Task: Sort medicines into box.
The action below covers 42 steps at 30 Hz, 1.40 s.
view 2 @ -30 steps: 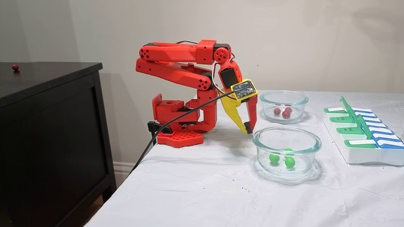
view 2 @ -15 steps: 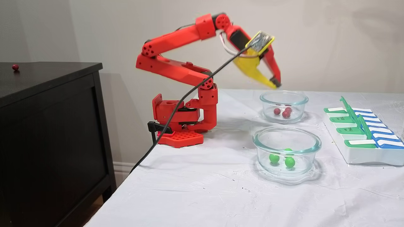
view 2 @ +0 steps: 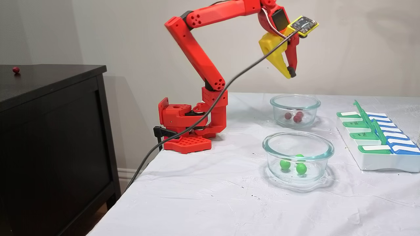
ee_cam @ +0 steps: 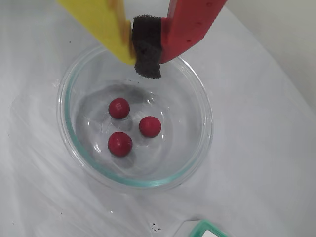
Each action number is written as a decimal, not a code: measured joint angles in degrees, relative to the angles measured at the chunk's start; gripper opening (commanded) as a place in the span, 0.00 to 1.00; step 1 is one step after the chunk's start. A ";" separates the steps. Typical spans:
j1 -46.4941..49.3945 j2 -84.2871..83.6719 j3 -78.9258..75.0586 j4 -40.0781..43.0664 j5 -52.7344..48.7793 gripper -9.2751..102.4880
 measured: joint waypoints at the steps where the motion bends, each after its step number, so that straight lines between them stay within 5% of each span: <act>1: -0.26 -2.72 -2.29 0.79 0.97 0.08; 12: -1.41 -13.18 -10.72 3.52 7.56 0.08; 31: 1.41 -17.40 -5.36 -2.37 -3.96 0.10; 42: -2.72 -17.14 2.20 -4.57 -5.54 0.24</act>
